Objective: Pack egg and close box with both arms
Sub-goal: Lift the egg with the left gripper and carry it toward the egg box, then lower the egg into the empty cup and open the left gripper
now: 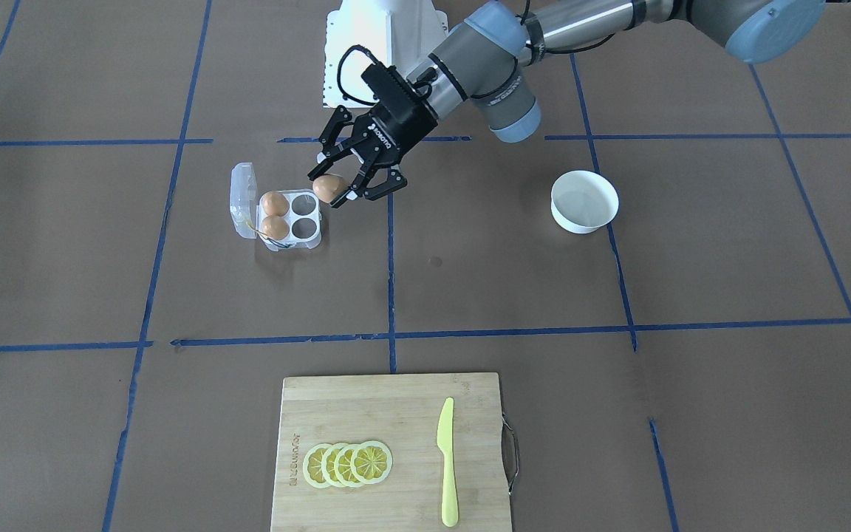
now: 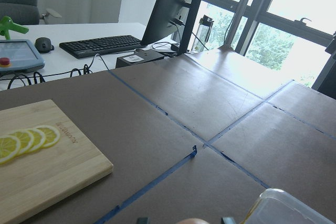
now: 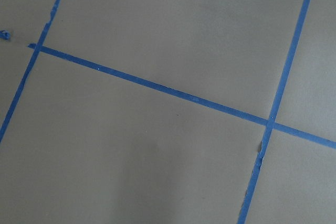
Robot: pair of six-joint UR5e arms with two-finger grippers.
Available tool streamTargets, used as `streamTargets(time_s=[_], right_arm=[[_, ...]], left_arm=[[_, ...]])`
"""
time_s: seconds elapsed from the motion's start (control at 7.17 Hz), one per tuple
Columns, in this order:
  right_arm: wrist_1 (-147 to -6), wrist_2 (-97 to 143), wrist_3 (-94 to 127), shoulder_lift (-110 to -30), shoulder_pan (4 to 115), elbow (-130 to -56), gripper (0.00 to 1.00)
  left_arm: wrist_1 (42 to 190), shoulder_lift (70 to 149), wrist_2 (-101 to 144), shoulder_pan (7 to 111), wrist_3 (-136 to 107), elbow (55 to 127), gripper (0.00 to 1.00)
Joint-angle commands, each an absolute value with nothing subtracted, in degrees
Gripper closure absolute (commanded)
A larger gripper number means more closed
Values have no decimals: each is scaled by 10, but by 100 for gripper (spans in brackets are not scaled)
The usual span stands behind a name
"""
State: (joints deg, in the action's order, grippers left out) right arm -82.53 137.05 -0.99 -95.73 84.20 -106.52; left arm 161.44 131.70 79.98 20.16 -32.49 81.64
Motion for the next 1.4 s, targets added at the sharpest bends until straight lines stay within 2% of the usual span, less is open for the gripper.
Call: streamTargets(time_s=[0.0, 0.42, 1.26], right_arm=[[-825, 1370, -11, -959, 842, -1064, 0], [-825, 1370, -11, -959, 842, -1061, 0], [-825, 1370, -11, -959, 842, -1061, 0]], left_arm=[[1633, 1352, 755, 159, -298, 744, 100], [1633, 1391, 741, 140, -298, 672, 100], [1633, 1391, 732, 115, -298, 671, 86]])
